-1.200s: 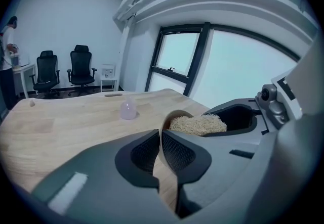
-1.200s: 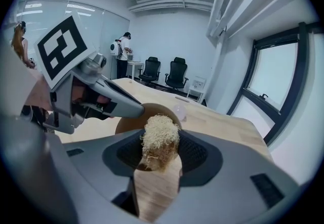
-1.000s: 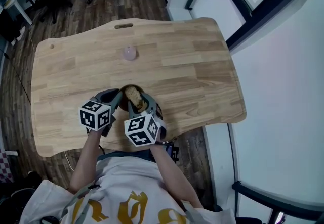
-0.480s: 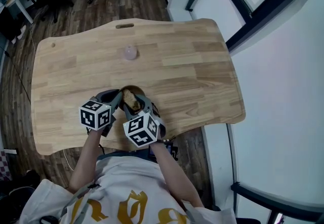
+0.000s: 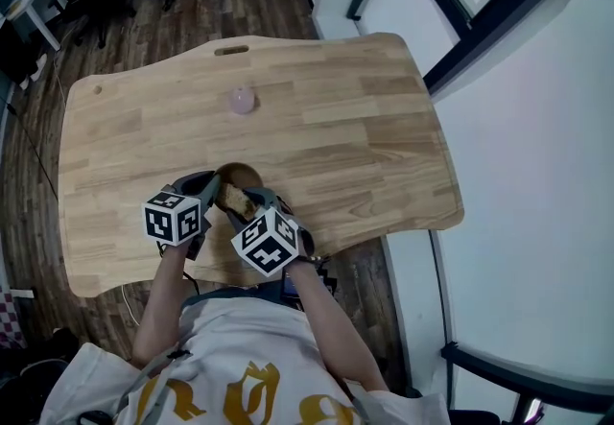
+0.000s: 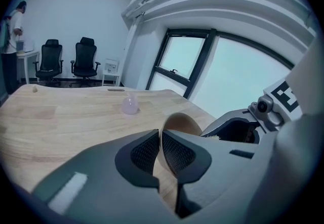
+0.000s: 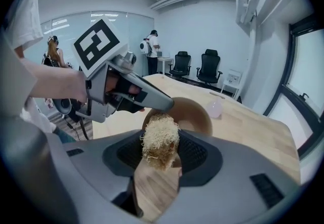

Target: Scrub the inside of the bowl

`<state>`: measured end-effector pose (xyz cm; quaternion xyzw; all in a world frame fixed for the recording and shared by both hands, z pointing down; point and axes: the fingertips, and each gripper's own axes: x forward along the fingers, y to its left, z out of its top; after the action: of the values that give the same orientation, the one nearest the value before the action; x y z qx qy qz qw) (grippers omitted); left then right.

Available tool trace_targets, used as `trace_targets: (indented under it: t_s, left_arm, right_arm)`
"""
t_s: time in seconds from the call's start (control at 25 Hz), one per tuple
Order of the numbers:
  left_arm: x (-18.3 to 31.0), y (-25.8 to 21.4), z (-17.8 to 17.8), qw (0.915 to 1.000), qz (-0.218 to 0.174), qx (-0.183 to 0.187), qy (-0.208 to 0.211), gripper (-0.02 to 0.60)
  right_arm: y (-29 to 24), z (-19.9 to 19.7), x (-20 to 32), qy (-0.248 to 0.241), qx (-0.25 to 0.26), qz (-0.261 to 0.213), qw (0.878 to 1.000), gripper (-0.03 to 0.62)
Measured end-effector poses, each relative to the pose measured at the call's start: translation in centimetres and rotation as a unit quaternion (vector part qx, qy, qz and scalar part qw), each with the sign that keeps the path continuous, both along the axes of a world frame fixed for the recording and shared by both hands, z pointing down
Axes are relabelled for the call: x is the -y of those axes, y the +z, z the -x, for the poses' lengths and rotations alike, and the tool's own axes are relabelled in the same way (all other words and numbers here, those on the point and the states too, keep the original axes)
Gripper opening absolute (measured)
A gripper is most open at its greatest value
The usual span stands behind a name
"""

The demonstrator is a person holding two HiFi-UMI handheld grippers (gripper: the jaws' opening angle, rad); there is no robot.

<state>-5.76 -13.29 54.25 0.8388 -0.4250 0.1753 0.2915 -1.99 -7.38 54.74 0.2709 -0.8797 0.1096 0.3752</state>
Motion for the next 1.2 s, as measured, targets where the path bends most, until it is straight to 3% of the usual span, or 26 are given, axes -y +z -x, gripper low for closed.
trace_targets:
  t_s: [0.32,0.68,0.92,1.2]
  left_arm:
    - [-0.6,0.4,-0.8,0.9996,0.002,0.024,0.013,0.021]
    - [-1.3,0.2,-2.6,0.9987,-0.005,0.028,0.041,0.021]
    - [-1.7,-0.1,-3.2,0.9989,-0.005,0.011,0.046,0.021]
    - [-1.8,0.5,-2.3,0.9989,0.004,0.03,0.036,0.021]
  right_arm:
    - [1.0,-1.4,0.0,0.013,-0.091,0.0,0.996,0.186]
    - [-0.3,-4.0,2.3,0.085,-0.106,-0.064,0.989,0.186]
    - [-0.6,-2.9,1.6,0.064,-0.069,-0.061,0.994,0.186]
    - [0.7,-1.0,-1.1,-0.003,-0.05,0.001,0.999,0.186]
